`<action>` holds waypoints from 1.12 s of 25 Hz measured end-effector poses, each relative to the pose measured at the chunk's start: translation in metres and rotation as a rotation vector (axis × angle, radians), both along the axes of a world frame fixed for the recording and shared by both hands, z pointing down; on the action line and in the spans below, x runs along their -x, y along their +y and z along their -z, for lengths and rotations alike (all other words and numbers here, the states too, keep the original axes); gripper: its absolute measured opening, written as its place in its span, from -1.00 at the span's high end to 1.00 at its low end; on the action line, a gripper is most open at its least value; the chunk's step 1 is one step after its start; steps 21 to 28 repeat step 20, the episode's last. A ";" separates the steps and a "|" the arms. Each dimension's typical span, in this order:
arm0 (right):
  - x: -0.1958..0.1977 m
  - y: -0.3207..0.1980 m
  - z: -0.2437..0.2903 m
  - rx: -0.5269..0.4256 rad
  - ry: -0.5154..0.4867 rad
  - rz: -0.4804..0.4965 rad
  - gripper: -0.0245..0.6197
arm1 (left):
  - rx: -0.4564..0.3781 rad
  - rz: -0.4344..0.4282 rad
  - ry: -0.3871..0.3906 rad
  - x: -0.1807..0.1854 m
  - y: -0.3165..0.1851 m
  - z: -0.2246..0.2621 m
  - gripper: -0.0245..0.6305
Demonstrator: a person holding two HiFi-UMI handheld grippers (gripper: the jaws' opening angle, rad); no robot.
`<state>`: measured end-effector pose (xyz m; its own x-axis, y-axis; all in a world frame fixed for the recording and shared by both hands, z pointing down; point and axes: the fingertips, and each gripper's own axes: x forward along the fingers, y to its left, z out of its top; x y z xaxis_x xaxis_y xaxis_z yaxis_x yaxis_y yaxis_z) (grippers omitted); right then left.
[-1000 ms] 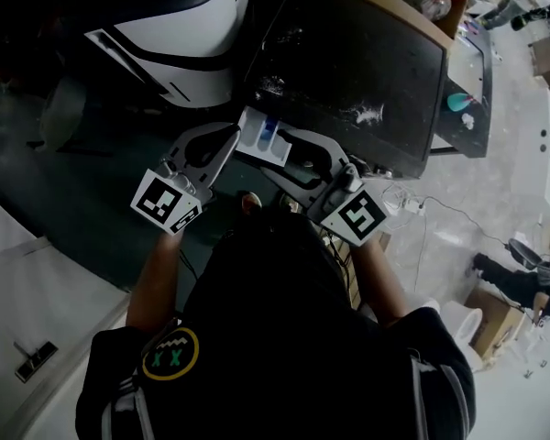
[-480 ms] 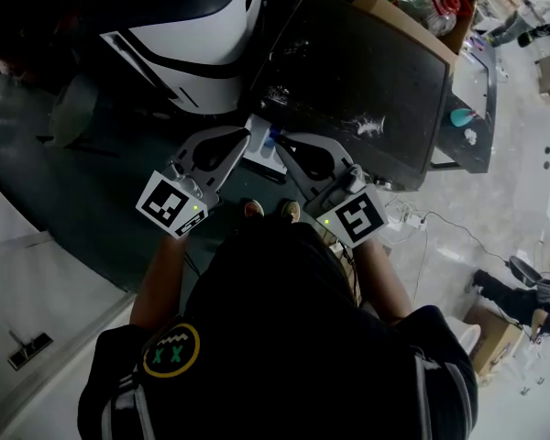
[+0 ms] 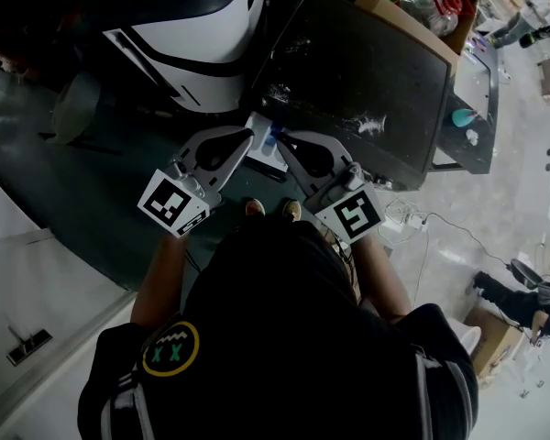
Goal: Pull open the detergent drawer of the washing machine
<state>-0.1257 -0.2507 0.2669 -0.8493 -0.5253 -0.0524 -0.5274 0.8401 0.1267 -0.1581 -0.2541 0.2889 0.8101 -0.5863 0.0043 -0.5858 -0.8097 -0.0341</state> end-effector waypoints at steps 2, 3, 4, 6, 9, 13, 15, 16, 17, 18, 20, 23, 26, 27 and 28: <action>0.000 0.000 0.001 -0.001 -0.002 -0.003 0.86 | -0.001 -0.001 -0.001 0.000 0.001 0.001 0.86; 0.001 0.000 0.000 -0.002 0.000 -0.003 0.86 | -0.006 -0.002 -0.007 0.002 0.001 -0.001 0.86; 0.001 0.000 -0.001 -0.002 0.005 -0.002 0.86 | -0.010 -0.002 -0.010 0.002 0.001 -0.002 0.86; 0.001 0.001 -0.002 0.000 0.010 -0.002 0.86 | -0.011 -0.002 -0.011 0.003 0.002 -0.002 0.86; 0.001 0.001 -0.004 0.003 0.013 -0.006 0.86 | -0.012 -0.005 -0.010 0.002 0.003 -0.002 0.85; 0.001 0.000 -0.004 0.003 0.007 -0.010 0.86 | -0.012 -0.005 -0.011 0.002 0.003 -0.003 0.85; 0.001 0.000 -0.004 0.002 0.007 -0.013 0.86 | -0.011 -0.004 -0.012 0.003 0.003 -0.003 0.85; 0.001 0.000 -0.004 0.001 0.009 -0.013 0.86 | -0.010 -0.003 -0.013 0.002 0.003 -0.003 0.86; 0.001 -0.001 -0.004 0.000 0.012 -0.013 0.86 | -0.011 -0.003 -0.012 0.002 0.003 -0.003 0.85; 0.001 -0.001 -0.005 0.000 0.015 -0.013 0.86 | -0.011 -0.003 -0.012 0.002 0.003 -0.003 0.85; 0.001 -0.002 -0.005 0.000 0.020 -0.012 0.86 | -0.012 -0.002 -0.011 0.002 0.002 -0.003 0.85; 0.001 -0.002 -0.005 0.000 0.020 -0.012 0.86 | -0.012 -0.002 -0.011 0.002 0.002 -0.003 0.85; 0.001 -0.002 -0.005 0.000 0.020 -0.012 0.86 | -0.012 -0.002 -0.011 0.002 0.002 -0.003 0.85; 0.001 -0.002 -0.005 0.000 0.020 -0.012 0.86 | -0.012 -0.002 -0.011 0.002 0.002 -0.003 0.85; 0.001 -0.002 -0.005 0.000 0.020 -0.012 0.86 | -0.012 -0.002 -0.011 0.002 0.002 -0.003 0.85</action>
